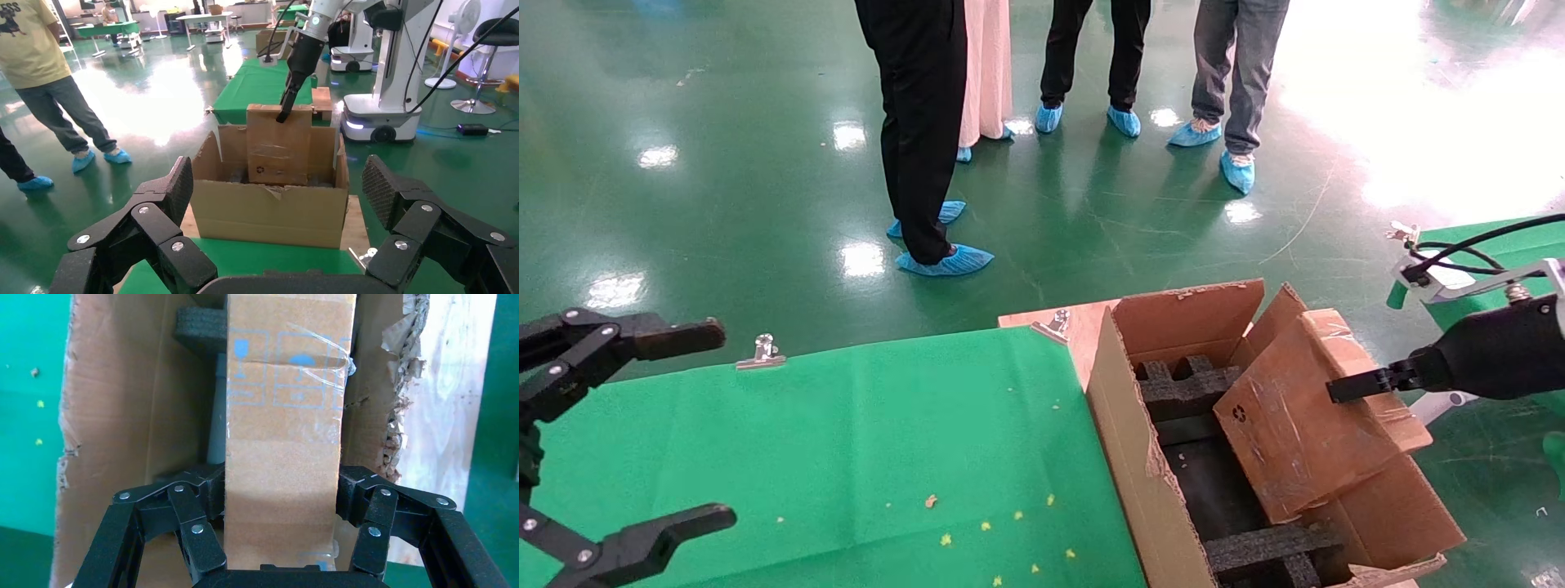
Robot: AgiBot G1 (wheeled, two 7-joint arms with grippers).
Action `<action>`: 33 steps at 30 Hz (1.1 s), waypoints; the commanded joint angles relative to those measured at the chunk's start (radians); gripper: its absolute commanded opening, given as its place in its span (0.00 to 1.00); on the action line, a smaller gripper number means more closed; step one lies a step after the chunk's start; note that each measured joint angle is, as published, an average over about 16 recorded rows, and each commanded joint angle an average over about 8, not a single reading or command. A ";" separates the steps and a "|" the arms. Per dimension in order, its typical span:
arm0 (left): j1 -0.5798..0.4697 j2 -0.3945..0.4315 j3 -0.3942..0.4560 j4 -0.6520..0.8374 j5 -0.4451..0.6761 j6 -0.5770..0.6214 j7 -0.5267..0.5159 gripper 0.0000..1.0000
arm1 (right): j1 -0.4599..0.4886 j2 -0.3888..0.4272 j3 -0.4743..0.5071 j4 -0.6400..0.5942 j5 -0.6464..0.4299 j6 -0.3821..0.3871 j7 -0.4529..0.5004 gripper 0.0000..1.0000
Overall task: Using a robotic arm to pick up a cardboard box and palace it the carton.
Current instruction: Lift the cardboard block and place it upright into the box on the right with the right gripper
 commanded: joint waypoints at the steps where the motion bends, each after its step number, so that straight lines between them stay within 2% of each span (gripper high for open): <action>1: 0.000 0.000 0.000 0.000 0.000 0.000 0.000 1.00 | -0.001 -0.005 -0.002 0.003 -0.005 0.003 0.001 0.00; 16: 0.000 0.000 0.001 0.000 -0.001 0.000 0.001 1.00 | -0.030 -0.020 -0.026 0.025 -0.053 0.110 0.082 0.00; 24: 0.000 0.000 0.001 0.000 -0.001 0.000 0.001 1.00 | -0.074 -0.036 -0.035 0.042 -0.057 0.187 0.123 0.00; 33: -0.001 -0.001 0.002 0.000 -0.001 -0.001 0.001 1.00 | -0.135 -0.060 -0.042 0.030 -0.048 0.240 0.130 0.00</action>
